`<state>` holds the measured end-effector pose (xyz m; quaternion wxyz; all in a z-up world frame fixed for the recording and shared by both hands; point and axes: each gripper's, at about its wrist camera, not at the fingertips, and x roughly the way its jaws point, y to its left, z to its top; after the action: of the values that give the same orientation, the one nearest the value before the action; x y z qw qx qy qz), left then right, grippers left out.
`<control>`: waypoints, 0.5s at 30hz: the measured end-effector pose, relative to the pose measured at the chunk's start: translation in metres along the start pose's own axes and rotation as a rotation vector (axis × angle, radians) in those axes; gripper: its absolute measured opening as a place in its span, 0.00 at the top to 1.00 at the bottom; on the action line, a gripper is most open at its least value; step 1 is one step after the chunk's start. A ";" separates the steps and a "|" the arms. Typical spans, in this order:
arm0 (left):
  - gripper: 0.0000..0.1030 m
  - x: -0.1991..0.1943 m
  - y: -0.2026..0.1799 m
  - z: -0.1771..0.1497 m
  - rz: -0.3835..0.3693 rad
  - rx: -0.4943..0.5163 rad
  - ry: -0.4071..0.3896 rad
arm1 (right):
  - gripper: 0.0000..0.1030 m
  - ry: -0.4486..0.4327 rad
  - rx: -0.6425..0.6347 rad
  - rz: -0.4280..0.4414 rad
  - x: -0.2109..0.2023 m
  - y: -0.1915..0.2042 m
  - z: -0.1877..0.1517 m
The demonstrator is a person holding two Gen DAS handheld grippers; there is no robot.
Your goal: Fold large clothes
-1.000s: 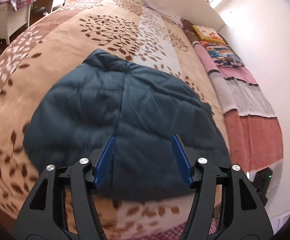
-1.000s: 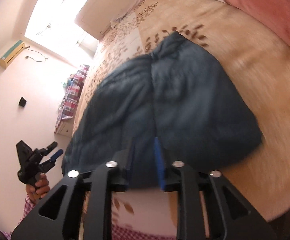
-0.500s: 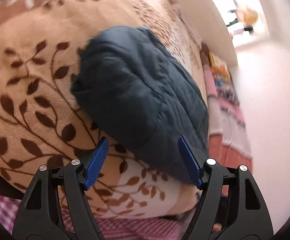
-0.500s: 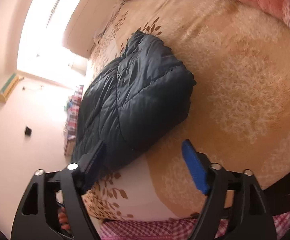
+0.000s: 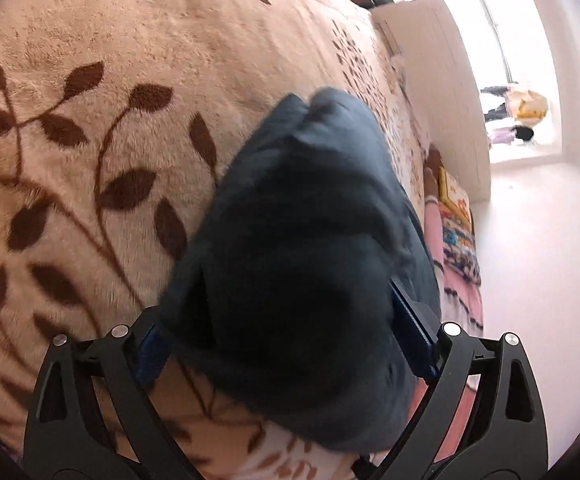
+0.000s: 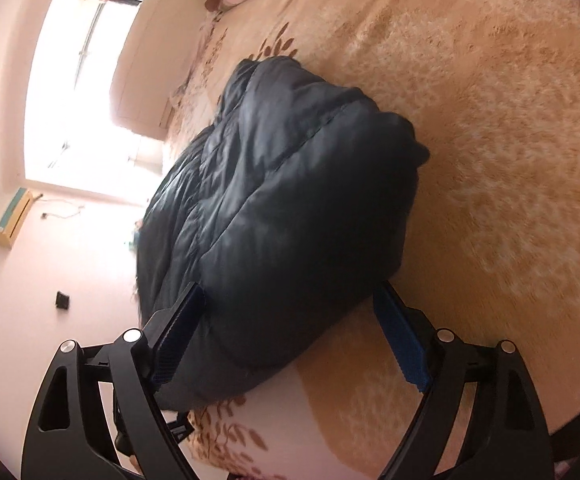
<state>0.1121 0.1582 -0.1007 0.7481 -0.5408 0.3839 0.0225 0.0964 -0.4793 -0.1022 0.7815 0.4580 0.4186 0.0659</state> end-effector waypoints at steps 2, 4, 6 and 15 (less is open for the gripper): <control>0.12 0.003 -0.003 0.001 0.005 -0.004 -0.021 | 0.19 -0.032 0.005 0.006 0.004 0.001 0.003; 0.25 0.006 -0.007 0.003 0.023 -0.013 -0.025 | 0.32 -0.045 0.019 0.002 0.005 -0.001 0.005; 0.42 0.003 -0.010 0.006 0.034 -0.006 -0.022 | 0.47 -0.029 0.033 0.012 0.010 -0.004 0.010; 0.74 -0.049 -0.046 0.009 0.012 0.122 -0.038 | 0.76 0.030 0.039 0.066 -0.022 0.008 0.008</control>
<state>0.1030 0.1656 -0.0335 0.7867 -0.4913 0.3734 0.0142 0.0905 -0.4907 -0.0809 0.7635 0.4856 0.4160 0.0905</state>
